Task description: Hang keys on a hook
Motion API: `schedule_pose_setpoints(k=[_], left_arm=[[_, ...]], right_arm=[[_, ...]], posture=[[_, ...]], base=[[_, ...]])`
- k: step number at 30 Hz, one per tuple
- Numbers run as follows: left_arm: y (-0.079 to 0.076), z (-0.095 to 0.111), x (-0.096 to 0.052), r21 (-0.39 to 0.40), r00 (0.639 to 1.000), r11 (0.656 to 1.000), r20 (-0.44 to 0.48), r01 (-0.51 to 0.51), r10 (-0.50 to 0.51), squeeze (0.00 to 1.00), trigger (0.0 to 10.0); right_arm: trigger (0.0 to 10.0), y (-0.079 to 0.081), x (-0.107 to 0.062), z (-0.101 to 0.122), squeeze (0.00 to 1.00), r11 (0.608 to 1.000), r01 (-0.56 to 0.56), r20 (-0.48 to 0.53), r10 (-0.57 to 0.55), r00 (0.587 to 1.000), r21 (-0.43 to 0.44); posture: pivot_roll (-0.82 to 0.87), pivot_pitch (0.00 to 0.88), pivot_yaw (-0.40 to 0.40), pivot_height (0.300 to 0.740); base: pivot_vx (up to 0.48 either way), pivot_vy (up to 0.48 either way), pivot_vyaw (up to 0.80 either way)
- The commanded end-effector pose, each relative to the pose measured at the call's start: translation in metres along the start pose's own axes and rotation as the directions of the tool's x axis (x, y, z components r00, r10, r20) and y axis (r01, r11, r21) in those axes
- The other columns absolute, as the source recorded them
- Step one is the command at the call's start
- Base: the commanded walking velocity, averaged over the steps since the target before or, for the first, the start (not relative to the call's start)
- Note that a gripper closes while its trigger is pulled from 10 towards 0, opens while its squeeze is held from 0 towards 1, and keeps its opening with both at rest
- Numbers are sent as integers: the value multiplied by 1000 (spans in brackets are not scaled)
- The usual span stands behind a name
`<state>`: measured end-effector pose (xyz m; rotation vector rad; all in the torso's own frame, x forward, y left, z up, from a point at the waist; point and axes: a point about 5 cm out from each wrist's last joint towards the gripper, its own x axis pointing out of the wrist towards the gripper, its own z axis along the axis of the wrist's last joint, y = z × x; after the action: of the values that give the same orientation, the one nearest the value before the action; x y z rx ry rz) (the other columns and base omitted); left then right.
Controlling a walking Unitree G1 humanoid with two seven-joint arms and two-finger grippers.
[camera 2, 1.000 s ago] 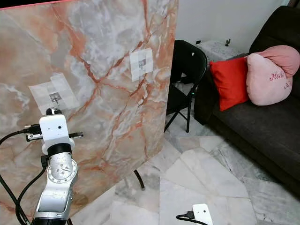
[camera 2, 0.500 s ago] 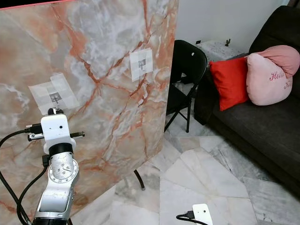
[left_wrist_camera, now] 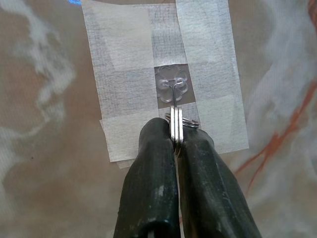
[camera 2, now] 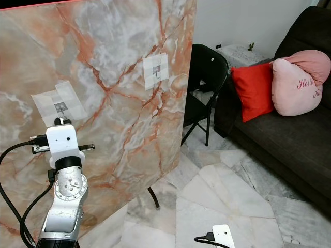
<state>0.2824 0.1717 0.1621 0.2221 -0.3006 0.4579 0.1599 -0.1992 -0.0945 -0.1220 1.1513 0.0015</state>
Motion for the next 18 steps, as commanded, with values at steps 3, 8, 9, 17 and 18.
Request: schedule_pose_setpoints(k=[3, 8, 9, 17, 18], left_arm=[[-6, 9, 3, -24, 1000, 1000, 25, 6, -5, 0, 10000], [-8, 10, 4, -28, 1000, 1000, 28, 6, -5, 0, 10000], [-8, 10, 4, -31, 1000, 1000, 28, 8, -7, 0, 10000], [-10, 7, 5, -24, 1000, 1000, 15, 9, -8, 0, 10000], [-10, 7, 6, -21, 1000, 1000, 11, 5, -5, 0, 10000]], right_arm=[[10000, -1, 0, 2, 0, 1000, 4, 13, -4, 1000, 12], [10000, -1, 0, 2, 0, 1000, 4, 13, -4, 1000, 13], [10000, -1, 0, 2, 0, 1000, 4, 13, -4, 1000, 14], [10000, 0, 0, 2, 0, 1000, 4, 13, -5, 1000, 16], [10000, 0, 0, 2, 0, 1000, 4, 13, -4, 1000, 17]], posture=[[81, 0, -63, 740], [81, 0, -65, 740], [78, 0, -63, 740], [79, 0, -65, 740], [79, 0, -65, 740]], base=[[0, 0, 0], [0, 0, 0], [0, 0, 0], [0, 0, 0], [0, 0, 0]])
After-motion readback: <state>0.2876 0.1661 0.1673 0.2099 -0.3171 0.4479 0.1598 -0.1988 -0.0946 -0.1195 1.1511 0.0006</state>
